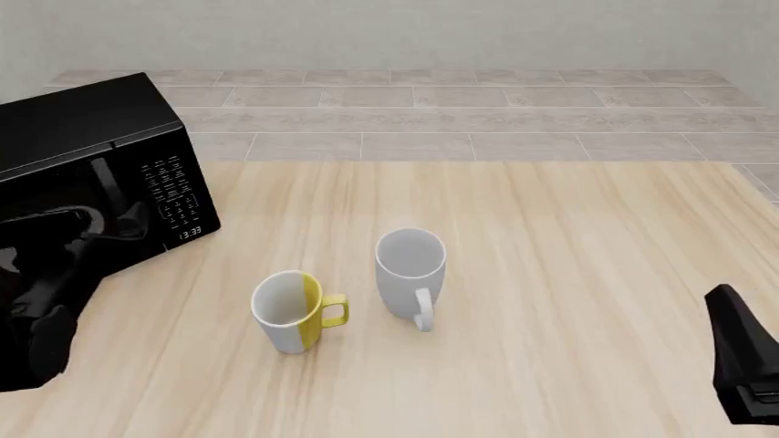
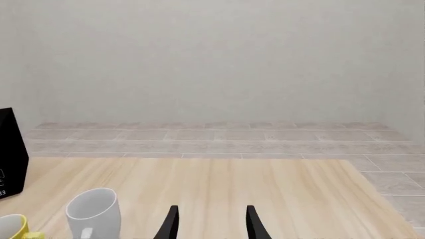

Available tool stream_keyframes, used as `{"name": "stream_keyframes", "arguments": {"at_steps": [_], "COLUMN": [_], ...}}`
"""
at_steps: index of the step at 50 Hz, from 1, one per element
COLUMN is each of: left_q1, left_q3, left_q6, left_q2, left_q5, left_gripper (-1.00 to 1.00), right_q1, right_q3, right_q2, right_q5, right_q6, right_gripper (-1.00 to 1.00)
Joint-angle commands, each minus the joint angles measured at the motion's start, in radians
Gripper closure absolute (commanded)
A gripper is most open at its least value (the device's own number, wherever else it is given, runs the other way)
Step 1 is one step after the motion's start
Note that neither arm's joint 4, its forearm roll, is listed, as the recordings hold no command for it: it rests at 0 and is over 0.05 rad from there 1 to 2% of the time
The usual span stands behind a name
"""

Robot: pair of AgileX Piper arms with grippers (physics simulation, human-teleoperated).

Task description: Close the microwave.

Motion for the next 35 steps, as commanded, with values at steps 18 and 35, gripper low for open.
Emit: {"name": "stream_keyframes", "arguments": {"at_steps": [18,35], "left_q1": [-0.051,-0.081], "left_q3": [0.143,0.191], "left_q6": [0.018,0.021], "left_q2": [-0.238,-0.434], "left_q5": [0.146,0.250], "left_gripper": [-1.00,-1.00], "right_q1": [-0.004,0.000], "right_q3": [0.010,0.018], "right_q2": [0.000,0.000], "right_q5": [-0.006,-0.013], "right_q6": [-0.005,-0.001], "right_gripper": [-1.00,-1.00]}}
